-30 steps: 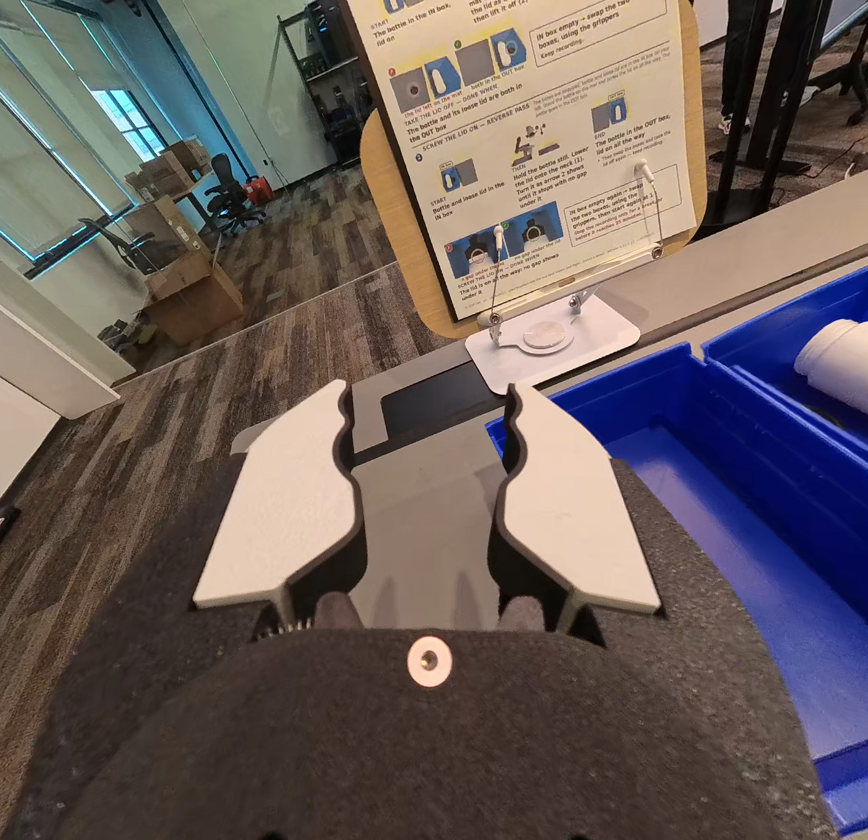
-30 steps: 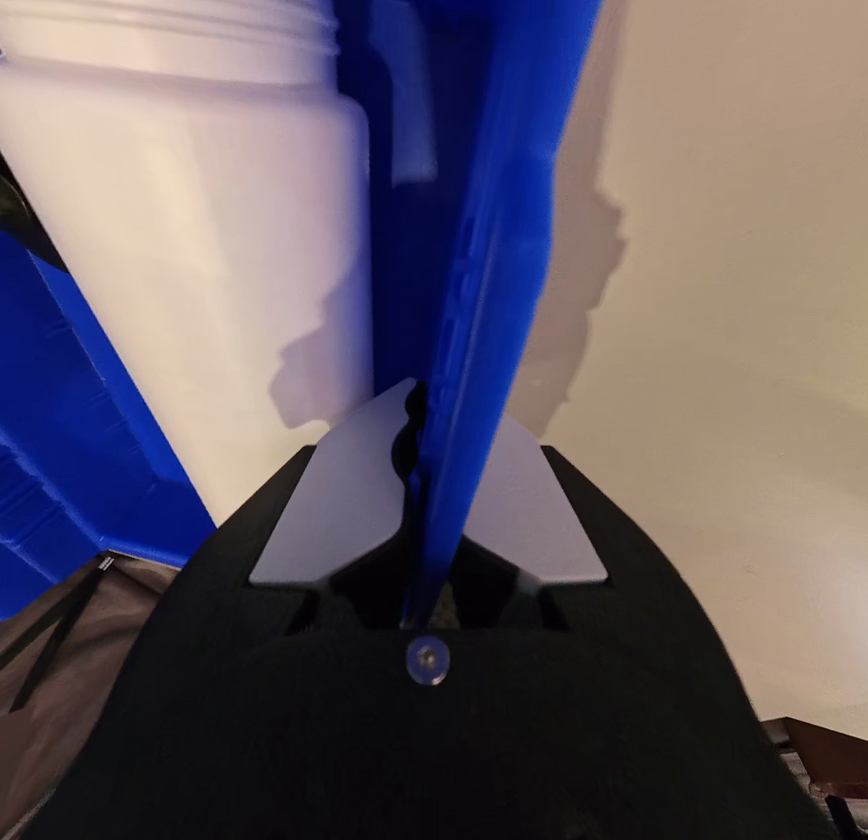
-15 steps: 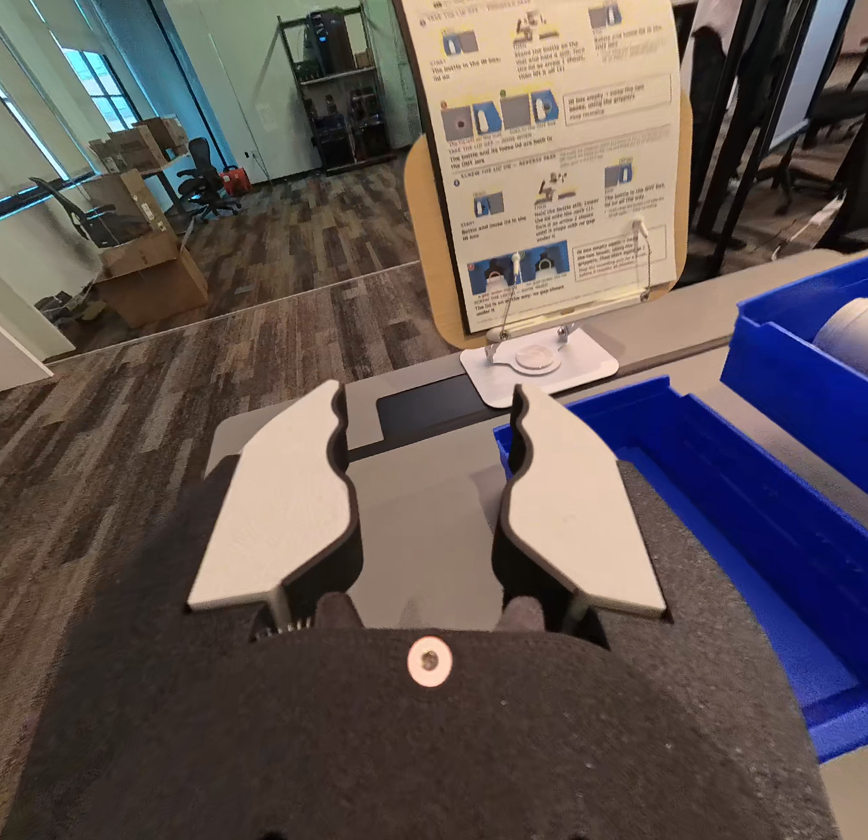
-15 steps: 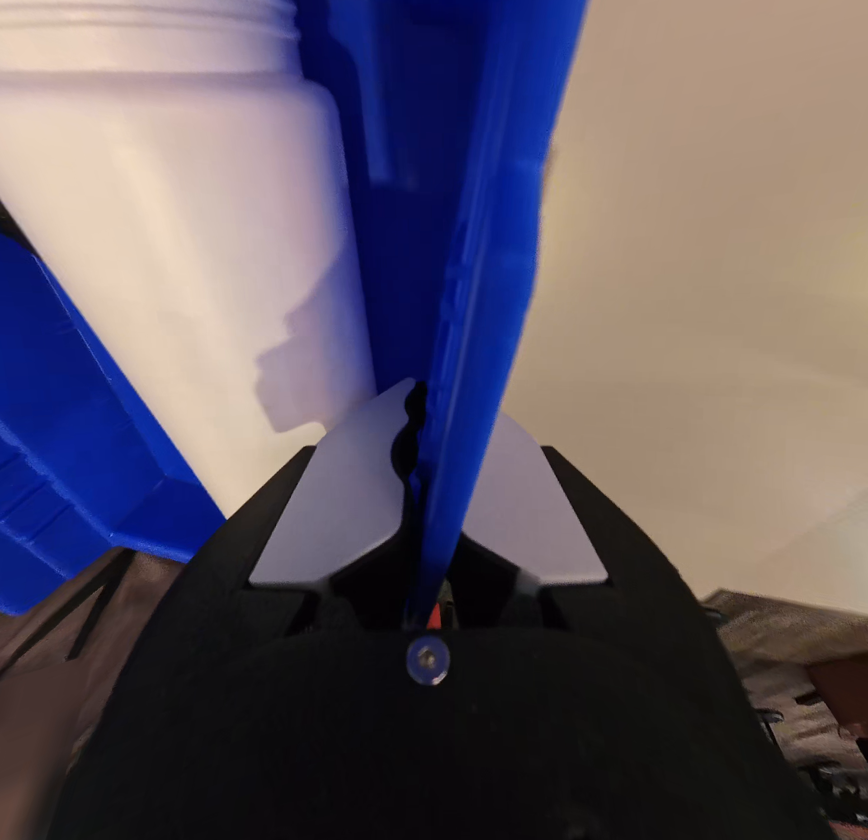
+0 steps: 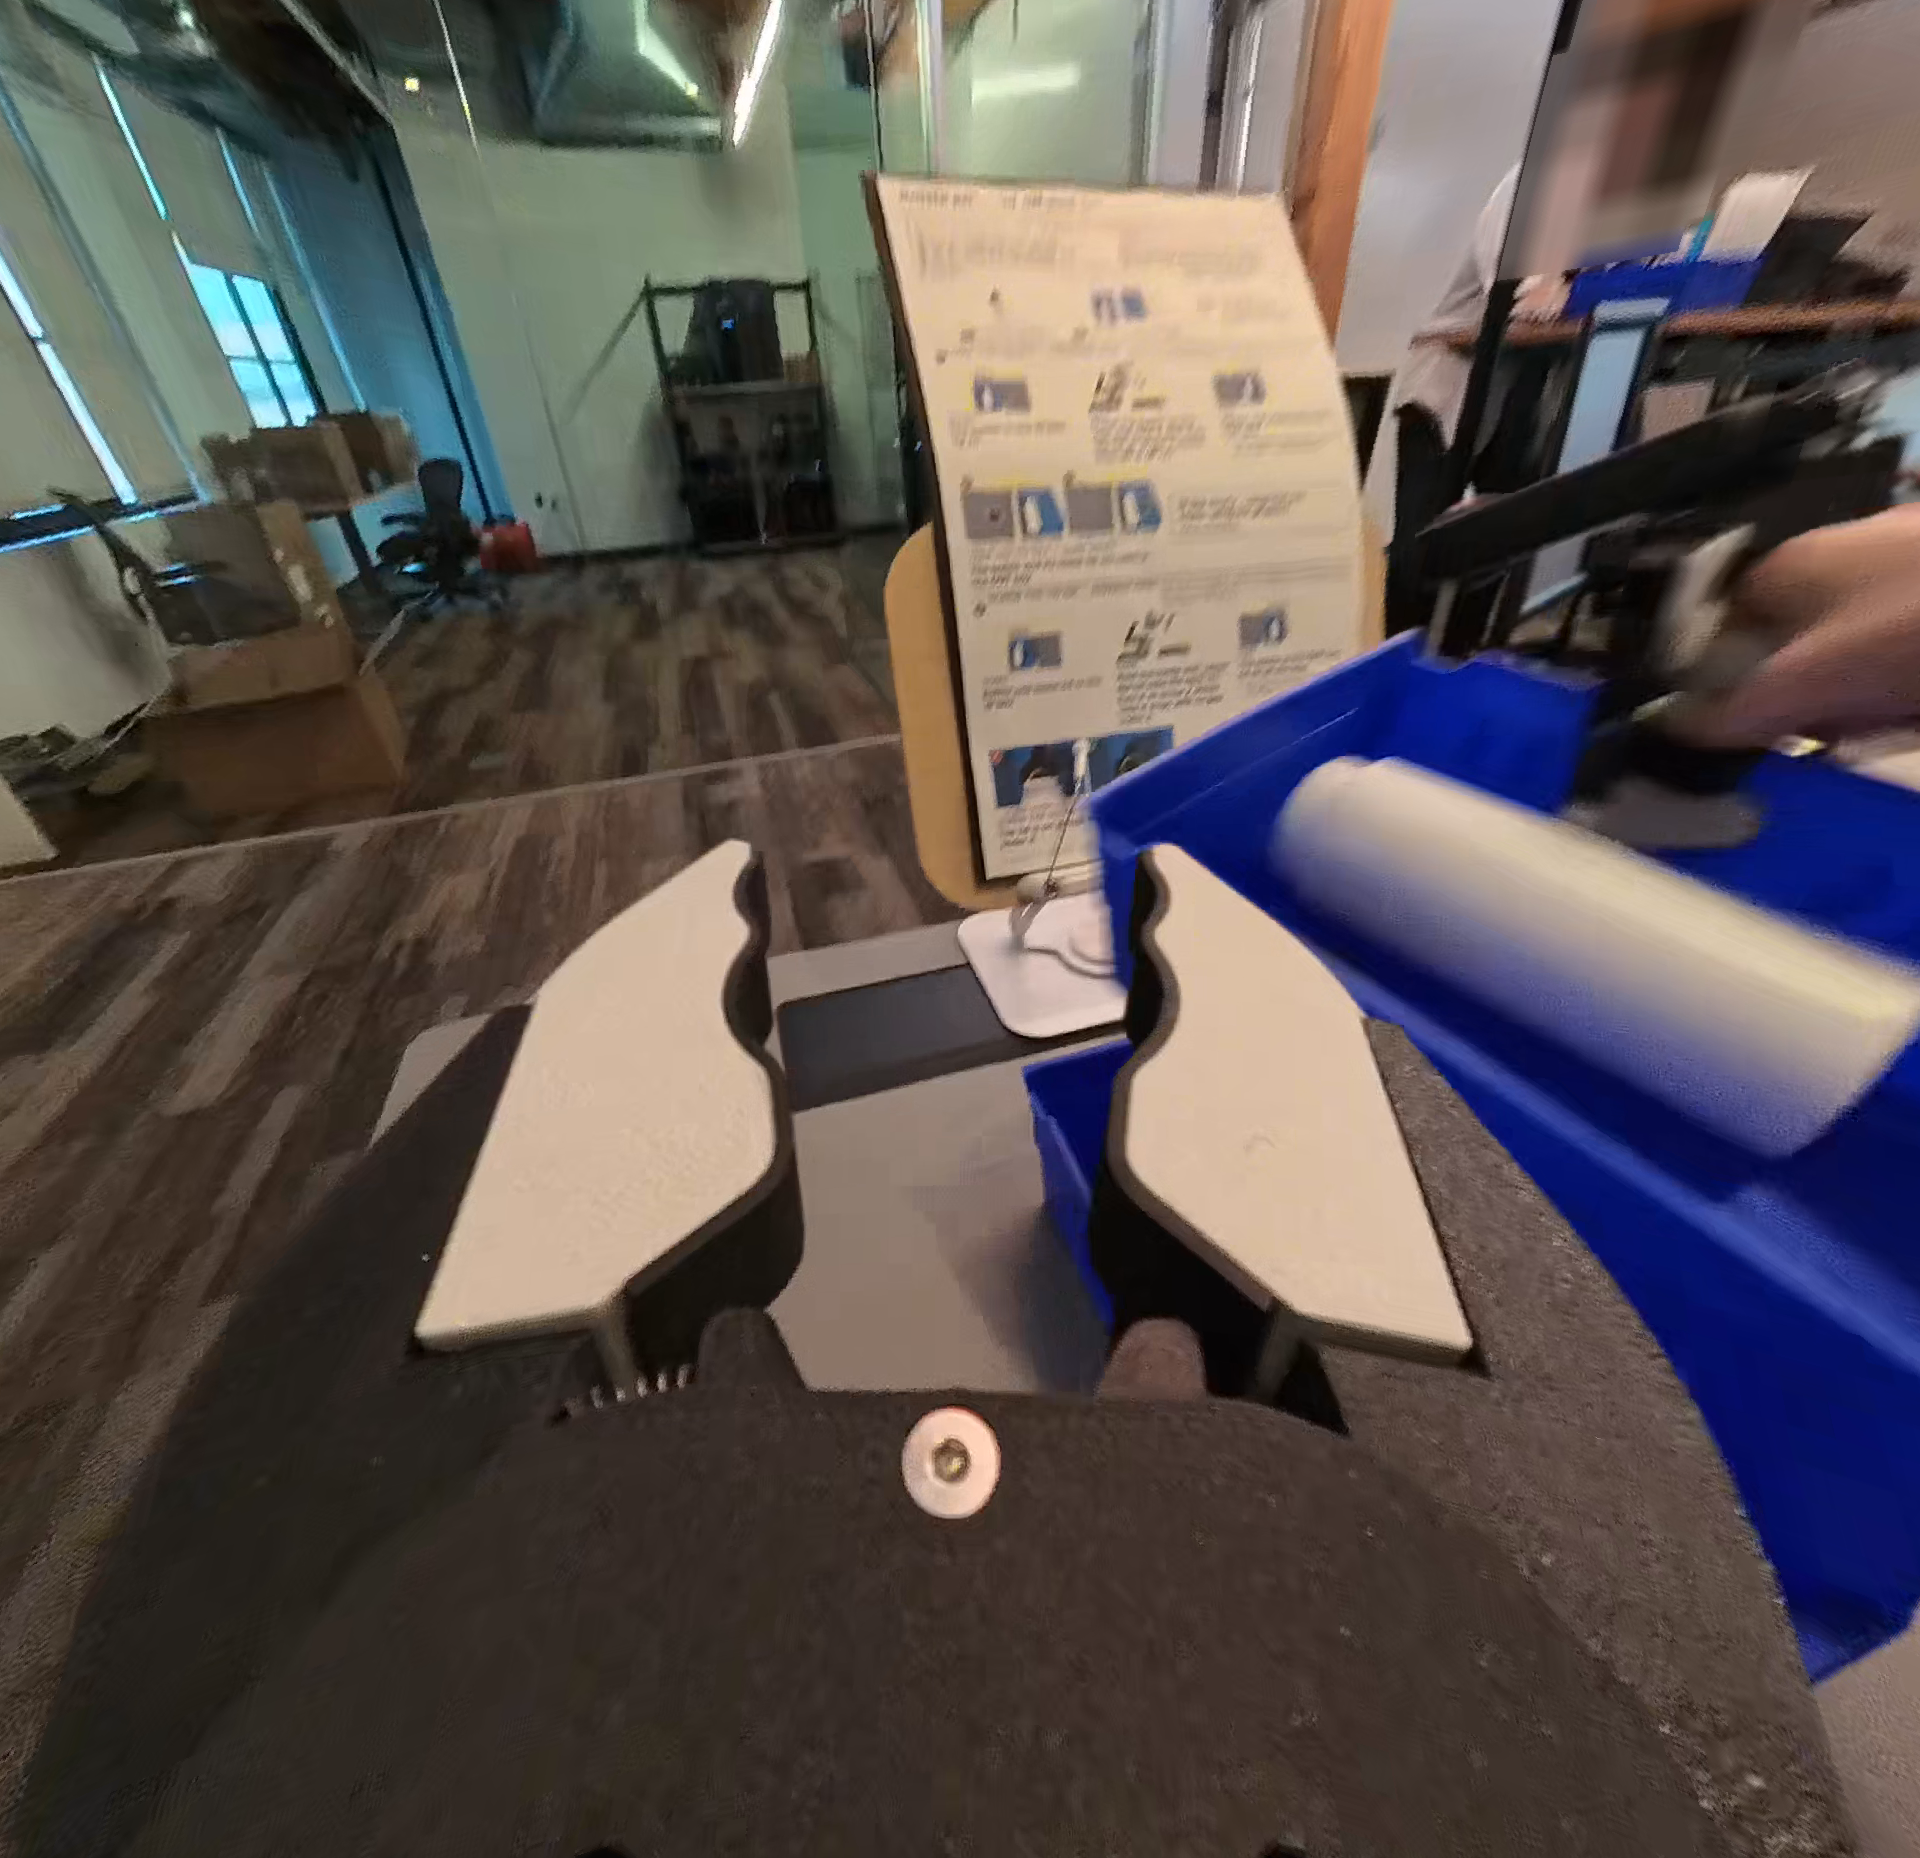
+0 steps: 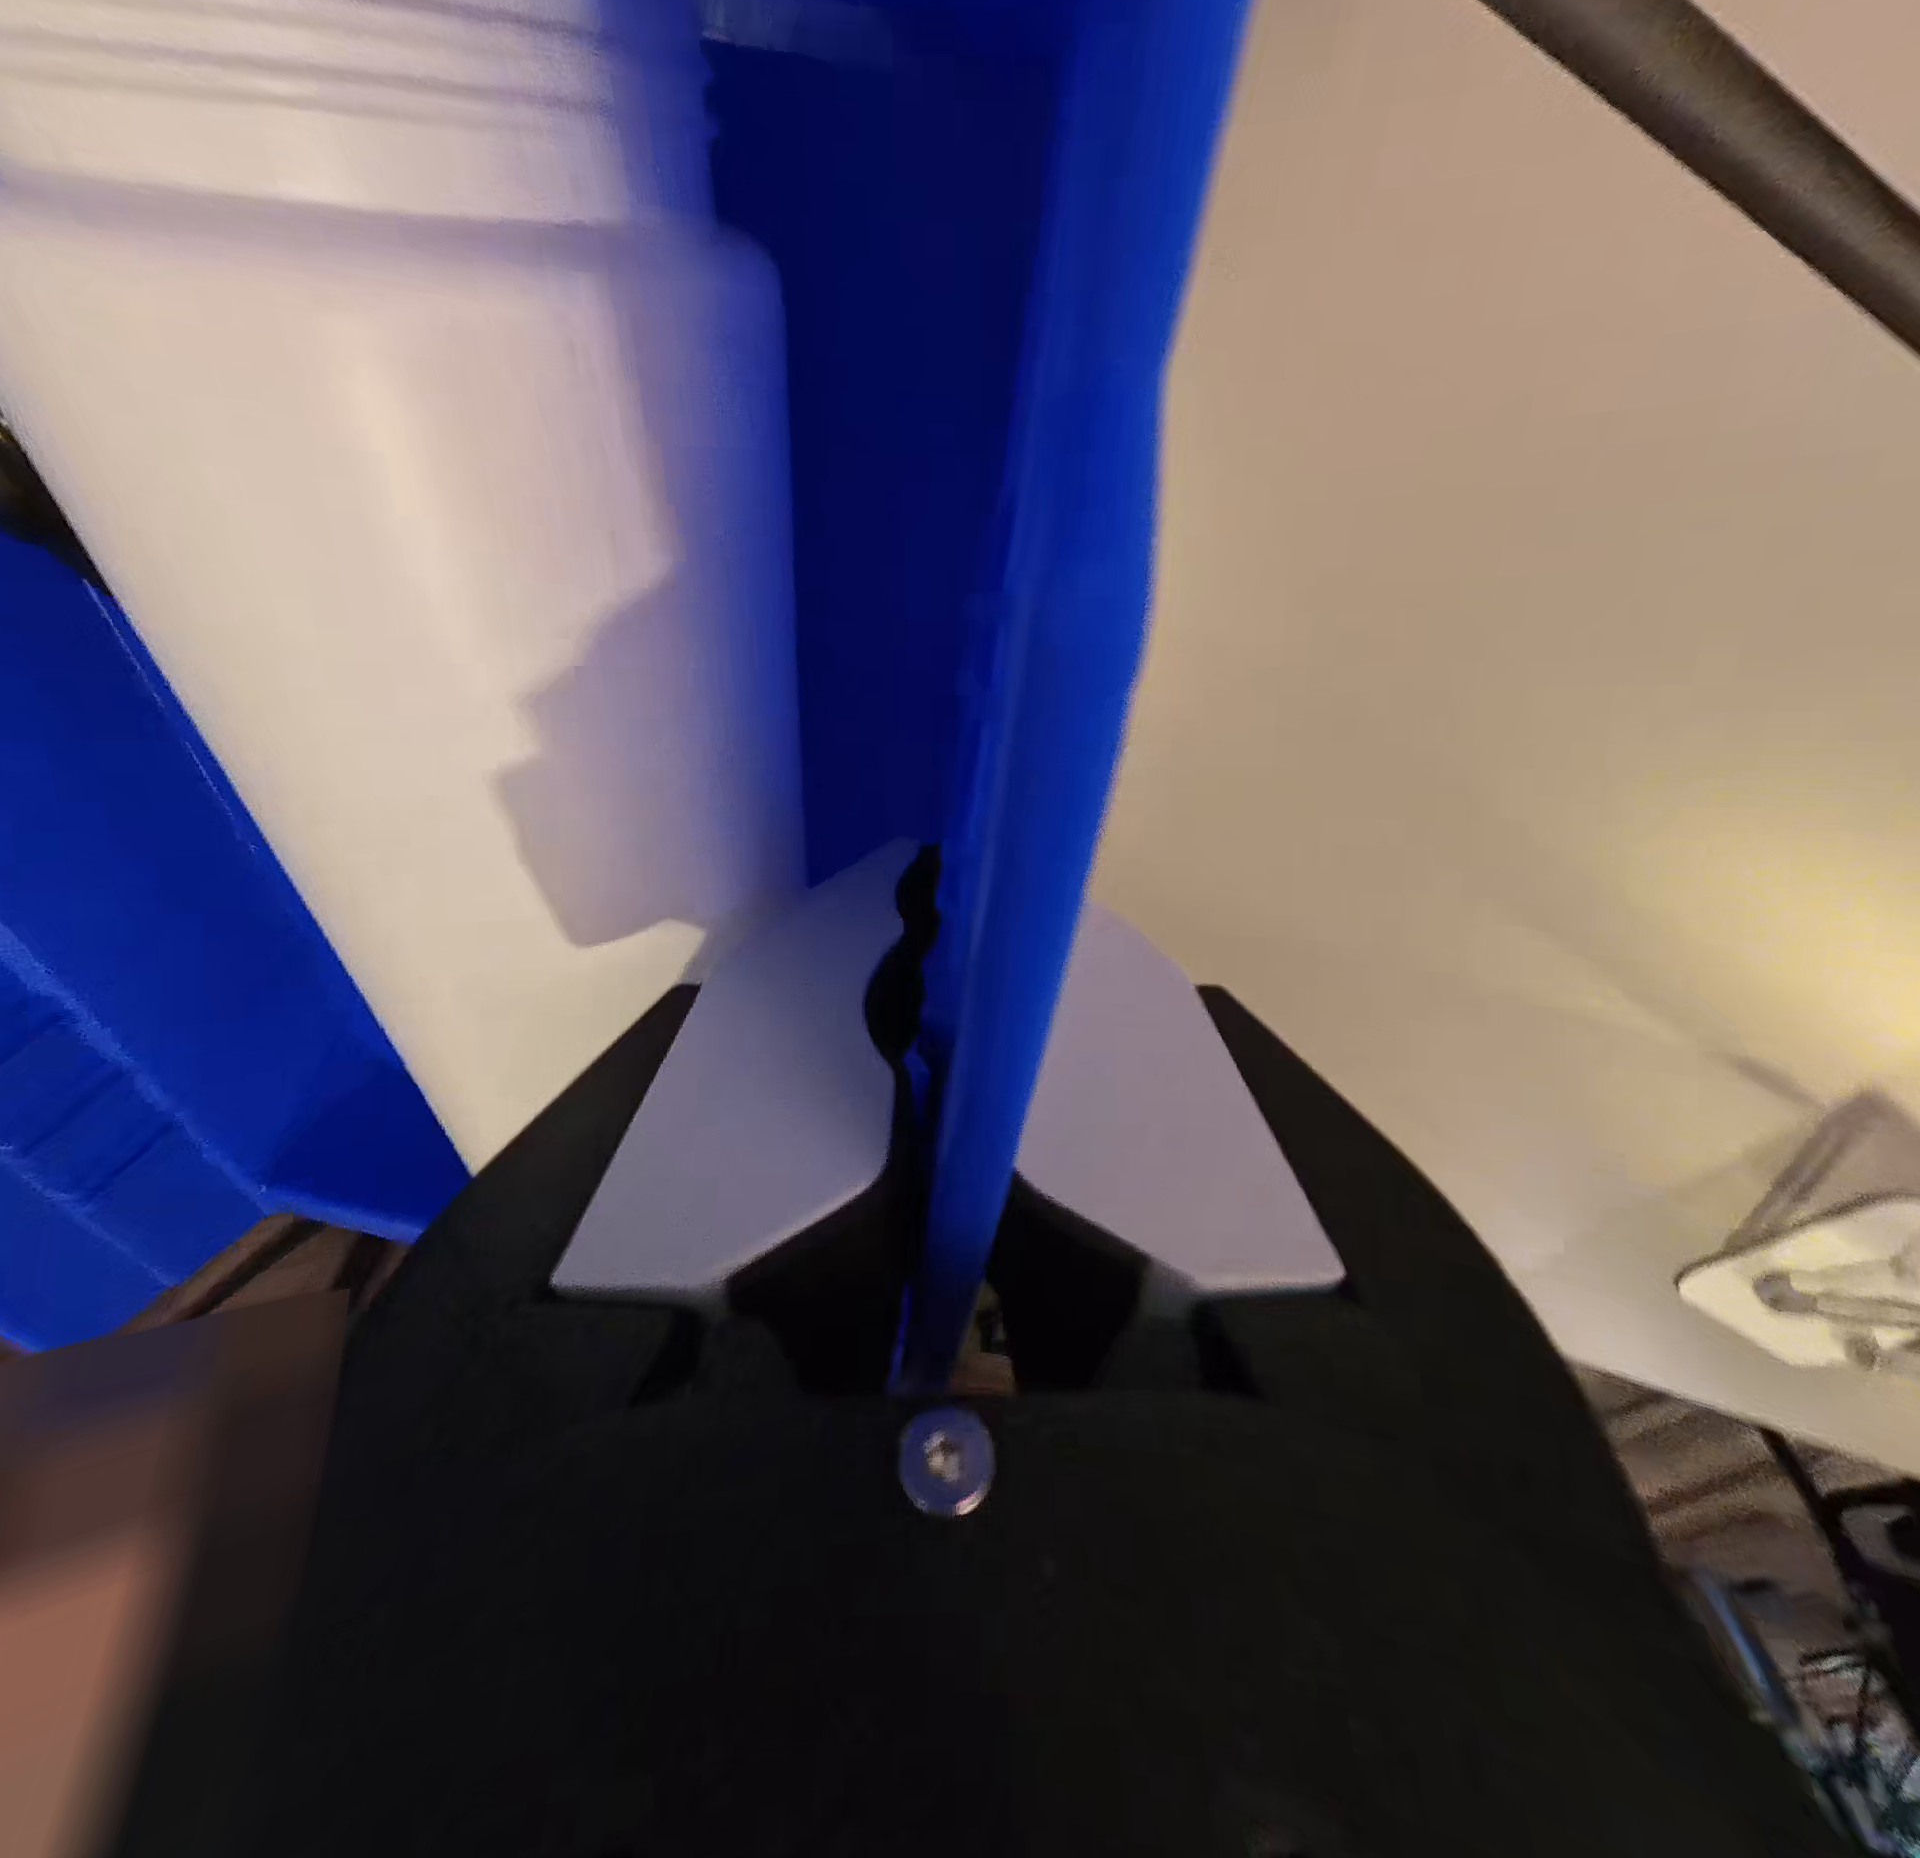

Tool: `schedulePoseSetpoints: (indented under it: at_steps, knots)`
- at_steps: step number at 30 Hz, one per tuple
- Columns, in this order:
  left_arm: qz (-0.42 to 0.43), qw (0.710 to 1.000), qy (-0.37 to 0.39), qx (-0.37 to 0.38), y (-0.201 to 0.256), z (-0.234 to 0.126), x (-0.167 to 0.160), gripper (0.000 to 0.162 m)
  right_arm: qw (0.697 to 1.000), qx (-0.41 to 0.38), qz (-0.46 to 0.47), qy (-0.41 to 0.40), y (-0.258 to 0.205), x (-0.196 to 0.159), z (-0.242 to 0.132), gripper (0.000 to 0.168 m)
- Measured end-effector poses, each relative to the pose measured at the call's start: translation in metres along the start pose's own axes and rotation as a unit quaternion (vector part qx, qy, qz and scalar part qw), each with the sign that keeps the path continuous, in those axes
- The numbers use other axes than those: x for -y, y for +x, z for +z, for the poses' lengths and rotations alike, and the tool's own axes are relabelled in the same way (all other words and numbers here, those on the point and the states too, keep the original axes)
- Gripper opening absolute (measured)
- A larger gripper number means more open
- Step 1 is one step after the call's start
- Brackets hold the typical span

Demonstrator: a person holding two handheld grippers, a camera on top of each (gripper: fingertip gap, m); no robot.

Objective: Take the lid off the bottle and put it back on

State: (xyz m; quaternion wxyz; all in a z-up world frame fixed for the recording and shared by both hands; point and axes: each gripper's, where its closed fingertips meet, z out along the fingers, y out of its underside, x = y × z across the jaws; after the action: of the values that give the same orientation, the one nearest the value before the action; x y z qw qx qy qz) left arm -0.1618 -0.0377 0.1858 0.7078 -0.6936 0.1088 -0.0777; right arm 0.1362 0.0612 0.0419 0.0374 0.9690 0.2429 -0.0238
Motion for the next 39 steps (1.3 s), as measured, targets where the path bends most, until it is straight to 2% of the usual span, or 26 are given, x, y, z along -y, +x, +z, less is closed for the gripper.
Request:
schedulePoseSetpoints:
  at_steps: [5,10,14,17,25,29,32,34,37,39]
  knots:
    - [-0.031,0.999,0.039,0.001,-0.006,-0.024,0.018,0.069,0.996,0.038,-0.082,-0.002,-0.113,0.064,0.026,0.007]
    - [-0.092,0.984,0.139,-0.063,0.003,-0.065,0.054,0.061,0.986,0.059,-0.153,-0.032,-0.219,0.106,0.059,0.007]
    - [-0.081,0.984,0.155,-0.042,-0.008,-0.082,0.06,0.06,0.981,0.059,-0.178,-0.051,-0.275,0.129,0.075,0.008]
    - [-0.09,0.983,0.153,-0.05,-0.011,-0.081,0.059,0.06,0.981,0.058,-0.175,-0.059,-0.297,0.14,0.089,0.009]
    - [-0.101,0.985,0.11,-0.083,-0.003,-0.065,0.046,0.064,0.988,0.051,-0.129,-0.073,-0.29,0.147,0.162,0.008]
    - [-0.086,0.988,0.102,-0.077,0.0,-0.061,0.044,0.065,0.988,0.054,-0.131,-0.068,-0.282,0.143,0.18,0.014]
    - [-0.08,0.991,0.081,-0.07,-0.003,-0.056,0.037,0.067,0.984,0.077,-0.161,-0.007,-0.281,0.151,0.156,0.017]
    - [-0.077,0.993,0.058,-0.065,-0.008,-0.053,0.03,0.069,0.975,0.074,-0.186,0.101,-0.272,0.158,0.115,0.039]
    - [-0.084,0.994,0.04,-0.061,-0.017,-0.052,0.023,0.07,0.94,-0.04,-0.193,0.28,-0.21,0.144,0.052,0.053]
    - [-0.094,0.992,0.047,-0.065,-0.02,-0.054,0.025,0.07,0.913,-0.153,-0.172,0.336,-0.142,0.113,0.036,0.066]
